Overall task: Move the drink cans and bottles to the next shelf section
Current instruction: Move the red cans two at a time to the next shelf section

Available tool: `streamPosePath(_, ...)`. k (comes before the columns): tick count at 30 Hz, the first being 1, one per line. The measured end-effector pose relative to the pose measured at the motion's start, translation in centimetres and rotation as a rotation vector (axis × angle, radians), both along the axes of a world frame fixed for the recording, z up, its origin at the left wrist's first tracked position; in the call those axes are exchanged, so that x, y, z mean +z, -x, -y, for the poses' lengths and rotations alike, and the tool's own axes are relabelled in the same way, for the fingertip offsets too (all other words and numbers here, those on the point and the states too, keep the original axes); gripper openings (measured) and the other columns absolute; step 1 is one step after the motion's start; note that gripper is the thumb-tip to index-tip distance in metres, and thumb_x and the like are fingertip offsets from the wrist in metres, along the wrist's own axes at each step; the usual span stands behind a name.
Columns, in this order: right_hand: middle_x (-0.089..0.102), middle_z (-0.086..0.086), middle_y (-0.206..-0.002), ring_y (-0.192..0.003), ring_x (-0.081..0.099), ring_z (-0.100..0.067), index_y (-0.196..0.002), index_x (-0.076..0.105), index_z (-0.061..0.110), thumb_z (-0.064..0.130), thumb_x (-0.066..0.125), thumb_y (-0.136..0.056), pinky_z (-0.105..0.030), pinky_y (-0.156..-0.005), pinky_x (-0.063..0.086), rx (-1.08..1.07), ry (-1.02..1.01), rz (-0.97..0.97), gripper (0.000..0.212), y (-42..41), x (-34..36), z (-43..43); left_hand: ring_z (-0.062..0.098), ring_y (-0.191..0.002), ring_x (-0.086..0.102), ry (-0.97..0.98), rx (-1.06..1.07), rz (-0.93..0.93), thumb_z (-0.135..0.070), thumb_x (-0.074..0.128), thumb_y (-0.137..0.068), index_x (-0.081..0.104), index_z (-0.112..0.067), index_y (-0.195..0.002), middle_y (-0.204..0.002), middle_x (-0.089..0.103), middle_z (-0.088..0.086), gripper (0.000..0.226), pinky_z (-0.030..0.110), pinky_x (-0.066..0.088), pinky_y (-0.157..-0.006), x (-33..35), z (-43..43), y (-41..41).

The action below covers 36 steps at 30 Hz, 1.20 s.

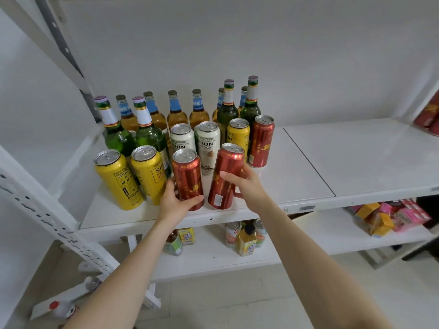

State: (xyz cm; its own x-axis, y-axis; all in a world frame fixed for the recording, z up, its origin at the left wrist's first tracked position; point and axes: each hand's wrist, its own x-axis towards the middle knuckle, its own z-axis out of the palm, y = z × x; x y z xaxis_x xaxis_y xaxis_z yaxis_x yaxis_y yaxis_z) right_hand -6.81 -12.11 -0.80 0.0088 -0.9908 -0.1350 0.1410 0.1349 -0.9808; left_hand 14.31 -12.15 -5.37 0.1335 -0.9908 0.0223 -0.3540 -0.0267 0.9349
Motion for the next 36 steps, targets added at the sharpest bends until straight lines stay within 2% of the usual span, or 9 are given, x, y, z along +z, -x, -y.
streamPosePath(3,0.066,0.006,-0.12,-0.108,0.062,-0.013,-0.126,0.055,0.028,0.029,0.081,-0.079,-0.05,-0.097,0.047,-0.067,-0.057,0.036,0.054,0.6,0.3,-1.5,0.014,-0.113,0.057,-0.039,-0.035,-0.029,-0.031,0.094,-0.06,0.041,-0.033,-0.135,-0.129,0.06,-0.007,0.091,0.036,0.046,-0.095,0.5,-1.1,0.0)
streamPosePath(7,0.065,-0.001,-0.123,-0.112,0.062,-0.021,-0.128,0.054,0.024,0.03,0.08,-0.08,-0.056,-0.099,0.046,-0.144,-0.087,0.04,0.055,2.1,0.8,-3.7,0.006,-0.1,0.055,-0.09,-0.072,-0.079,-0.03,0.093,-0.061,0.039,-0.045,-0.117,-0.109,0.055,-0.02,0.079,0.022,0.042,-0.078,1.5,-2.7,0.9)
streamPosePath(13,0.065,-0.007,-0.124,-0.113,0.063,-0.026,-0.129,0.054,0.022,0.032,0.079,-0.081,-0.058,-0.097,0.048,-0.228,-0.072,0.028,0.055,5.1,2.3,-6.5,0.008,-0.106,0.057,-0.115,-0.125,-0.173,-0.028,0.092,-0.064,0.045,-0.033,-0.13,-0.12,0.06,-0.012,0.082,0.033,0.046,-0.09,2.6,-4.3,2.9)
streamPosePath(17,0.065,-0.008,-0.124,-0.115,0.062,-0.027,-0.13,0.053,0.019,0.031,0.077,-0.083,-0.061,-0.099,0.046,-0.273,-0.073,0.026,0.054,7.2,3.0,-8.0,0.009,-0.109,0.058,-0.106,-0.159,-0.188,-0.028,0.091,-0.066,0.047,-0.038,-0.122,-0.116,0.061,-0.013,0.072,0.035,0.049,-0.09,3.5,-4.7,4.2)
streamPosePath(20,0.065,-0.009,-0.124,-0.116,0.061,-0.028,-0.13,0.053,0.019,0.032,0.077,-0.083,-0.063,-0.1,0.045,-0.294,-0.072,0.031,0.054,9.1,3.4,-8.7,0.009,-0.11,0.059,-0.115,-0.196,-0.21,-0.028,0.091,-0.065,0.049,-0.04,-0.118,-0.112,0.062,-0.016,0.069,0.036,0.055,-0.082,4.0,-4.8,5.3)
streamPosePath(22,0.065,-0.008,-0.124,-0.117,0.06,-0.029,-0.131,0.052,0.02,0.033,0.076,-0.084,-0.063,-0.101,0.044,-0.299,-0.068,0.035,0.055,10.5,3.6,-9.0,0.003,-0.106,0.057,-0.121,-0.218,-0.211,-0.029,0.091,-0.065,0.05,-0.045,-0.111,-0.11,0.061,-0.02,0.063,0.041,0.053,-0.091,4.3,-4.9,6.3)
streamPosePath(24,0.065,-0.008,-0.125,-0.118,0.06,-0.029,-0.132,0.052,0.019,0.033,0.075,-0.085,-0.063,-0.102,0.044,-0.307,-0.064,0.039,0.055,11.9,3.6,-9.1,0.005,-0.108,0.059,-0.128,-0.234,-0.21,-0.028,0.091,-0.065,0.051,-0.046,-0.106,-0.112,0.062,-0.017,0.06,0.045,0.051,-0.097,4.4,-5.0,7.5)
streamPosePath(29,0.066,-0.008,-0.122,-0.114,0.061,-0.027,-0.131,0.054,0.019,0.033,0.074,-0.086,-0.062,-0.099,0.046,-0.307,-0.067,0.039,0.051,16.1,3.9,-9.0,0.017,-0.118,0.058,-0.129,-0.235,-0.201,-0.03,0.091,-0.064,0.051,-0.034,-0.126,-0.123,0.064,-0.005,0.075,0.051,0.049,-0.102,4.8,-5.4,11.7)
streamPosePath(36,0.067,-0.007,-0.119,-0.114,0.061,-0.027,-0.126,0.055,0.02,0.034,0.074,-0.085,-0.056,-0.095,0.048,-0.247,-0.076,0.006,0.048,24.4,4.7,-8.8,0.016,-0.114,0.062,-0.127,-0.197,-0.24,-0.03,0.091,-0.064,0.052,-0.033,-0.125,-0.119,0.067,-0.005,0.073,0.048,0.052,-0.097,4.8,-6.5,19.9)
